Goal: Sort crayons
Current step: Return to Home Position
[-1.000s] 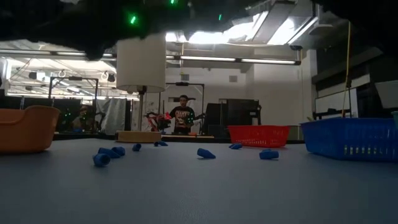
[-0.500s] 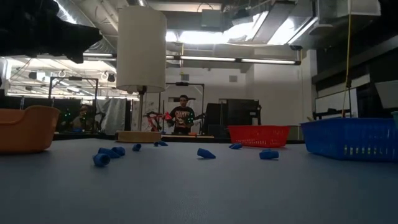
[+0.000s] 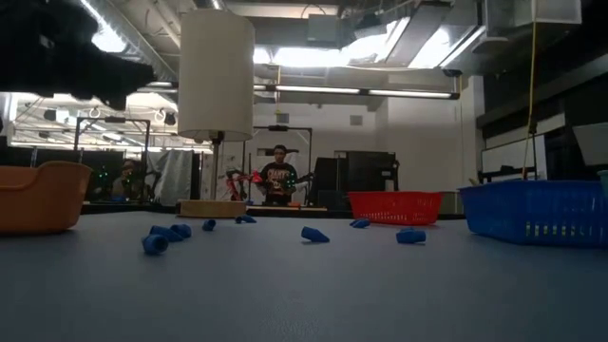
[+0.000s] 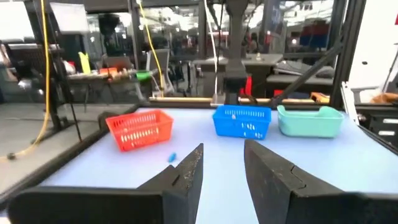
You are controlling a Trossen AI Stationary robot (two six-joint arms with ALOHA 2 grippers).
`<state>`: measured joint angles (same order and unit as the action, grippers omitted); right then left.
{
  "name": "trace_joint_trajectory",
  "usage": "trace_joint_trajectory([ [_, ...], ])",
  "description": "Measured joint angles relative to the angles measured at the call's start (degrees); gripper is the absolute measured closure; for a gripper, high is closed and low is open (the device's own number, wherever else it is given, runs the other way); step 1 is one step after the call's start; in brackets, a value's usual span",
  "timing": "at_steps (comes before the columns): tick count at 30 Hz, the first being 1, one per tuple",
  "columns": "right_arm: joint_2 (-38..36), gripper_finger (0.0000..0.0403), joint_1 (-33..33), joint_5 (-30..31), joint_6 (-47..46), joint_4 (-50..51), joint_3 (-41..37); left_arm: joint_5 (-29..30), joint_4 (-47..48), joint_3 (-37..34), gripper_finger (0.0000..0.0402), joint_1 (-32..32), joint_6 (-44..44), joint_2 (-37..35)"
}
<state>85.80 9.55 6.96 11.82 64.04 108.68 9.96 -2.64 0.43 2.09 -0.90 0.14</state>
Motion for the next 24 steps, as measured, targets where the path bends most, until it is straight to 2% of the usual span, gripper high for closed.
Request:
trace_joint_trajectory([
  [4, -8.12, 0.0400, 1.15, 0.95, -6.02, 3.53, -6.91, -1.32, 0.64, 0.00, 0.0300, 0.13, 1.44, 0.28],
  [8, -18.77, 0.0395, 2.87, 2.79, -11.13, 0.00, -19.24, -1.14, 0.61, -0.01, 0.0300, 0.06, 0.18, 0.28],
  [12, -29.92, 0.0394, 4.84, 4.97, -14.88, -11.46, -35.18, -1.44, 0.62, 0.00, 0.0300, 0.07, -0.75, 0.28],
  [18, -44.53, 0.0393, 5.96, 4.83, -18.93, -31.79, -58.07, -1.51, 0.61, -0.01, 0.0300, 0.09, -0.77, 0.28],
  [24, -55.69, 0.0393, 5.83, 4.52, -19.44, -48.67, -75.83, -1.51, 0.60, 0.00, 0.0300, 0.09, -0.79, 0.31],
])
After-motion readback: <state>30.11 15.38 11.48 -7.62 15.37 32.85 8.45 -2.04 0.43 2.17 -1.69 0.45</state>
